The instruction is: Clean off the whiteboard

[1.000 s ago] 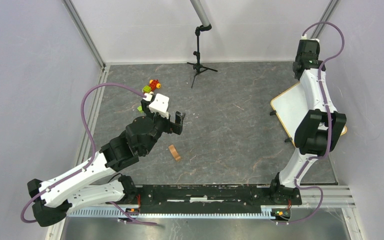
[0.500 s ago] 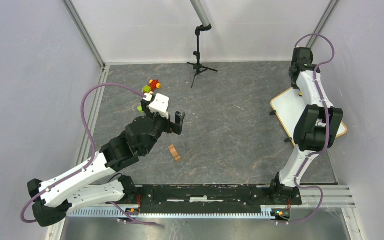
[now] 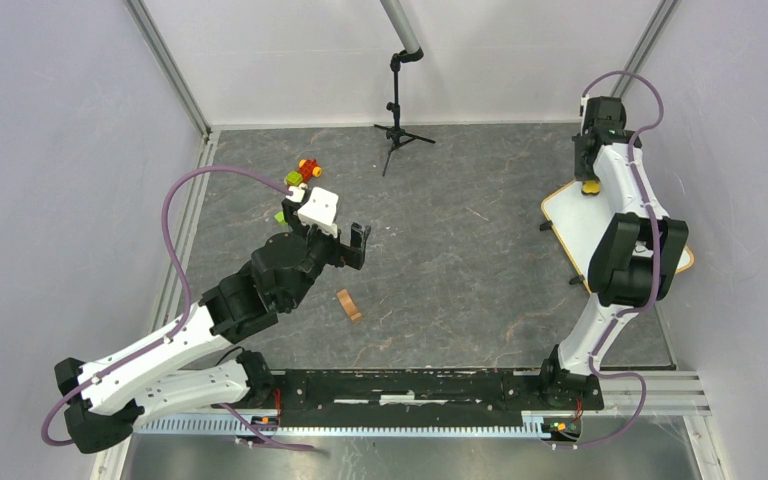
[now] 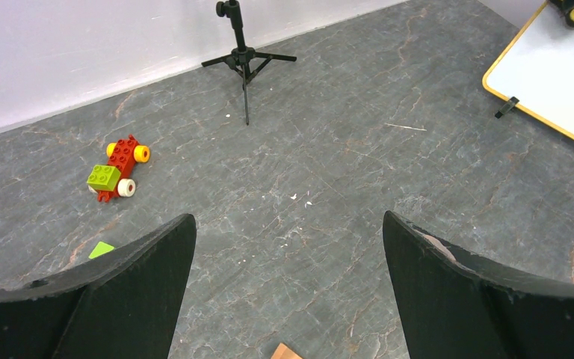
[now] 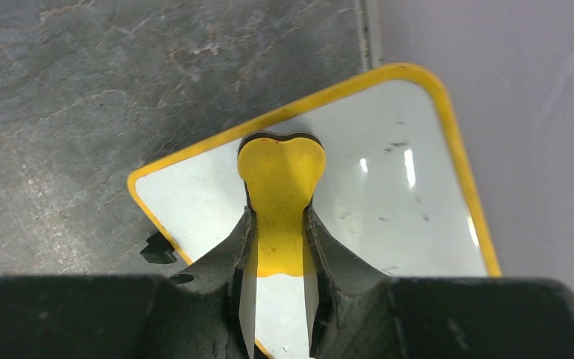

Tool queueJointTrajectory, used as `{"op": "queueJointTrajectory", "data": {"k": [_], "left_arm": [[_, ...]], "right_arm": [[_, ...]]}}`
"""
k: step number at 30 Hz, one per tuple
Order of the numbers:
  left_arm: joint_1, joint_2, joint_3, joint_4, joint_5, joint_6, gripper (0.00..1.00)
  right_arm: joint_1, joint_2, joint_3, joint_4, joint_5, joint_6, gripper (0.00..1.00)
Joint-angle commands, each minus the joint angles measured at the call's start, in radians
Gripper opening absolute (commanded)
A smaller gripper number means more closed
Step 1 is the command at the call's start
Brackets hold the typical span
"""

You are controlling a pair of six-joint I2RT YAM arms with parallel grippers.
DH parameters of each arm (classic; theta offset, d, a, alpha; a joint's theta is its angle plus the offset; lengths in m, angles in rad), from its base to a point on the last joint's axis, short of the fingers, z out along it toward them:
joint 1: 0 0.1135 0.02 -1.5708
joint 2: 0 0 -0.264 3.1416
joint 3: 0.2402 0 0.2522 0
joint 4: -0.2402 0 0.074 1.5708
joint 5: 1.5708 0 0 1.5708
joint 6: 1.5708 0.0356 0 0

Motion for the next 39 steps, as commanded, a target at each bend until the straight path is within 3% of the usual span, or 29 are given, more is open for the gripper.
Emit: {"op": "queueJointTrajectory", "data": {"k": [1, 11, 18, 23, 27, 36, 39], "left_arm": [[-0.005, -0.014, 0.008, 0.041, 0.005, 0.04, 1.0], [-0.006, -0.015, 0.007, 0.042, 0.001, 0.044, 1.0], [-0.005, -0.018, 0.006, 0.042, 0.001, 0.042, 1.0], [-0.005, -0.019, 0.007, 0.042, 0.006, 0.038, 1.0], [-0.005, -0.019, 0.009, 0.039, 0.018, 0.03, 1.0], [-0.005, -0.028, 0.01, 0.037, 0.017, 0.029, 1.0], [-0.005, -0.029, 0.01, 0.037, 0.018, 0.029, 1.0]], "right_arm": [[-0.022, -0.049, 0.043, 0.038, 0.137, 0.001, 0.2], [-0.042, -0.032, -0.072, 0.156, 0.186, -0.007, 0.2], [-0.037, -0.027, -0.163, 0.143, 0.084, 0.017, 0.19], [0.014, -0.126, -0.306, 0.195, 0.002, 0.043, 0.19], [0.052, -0.177, -0.309, 0.204, -0.061, 0.044, 0.19], [-0.002, -0.295, -0.383, 0.301, 0.236, 0.118, 0.2], [-0.049, -0.334, -0.435, 0.343, 0.27, 0.125, 0.2]]}}
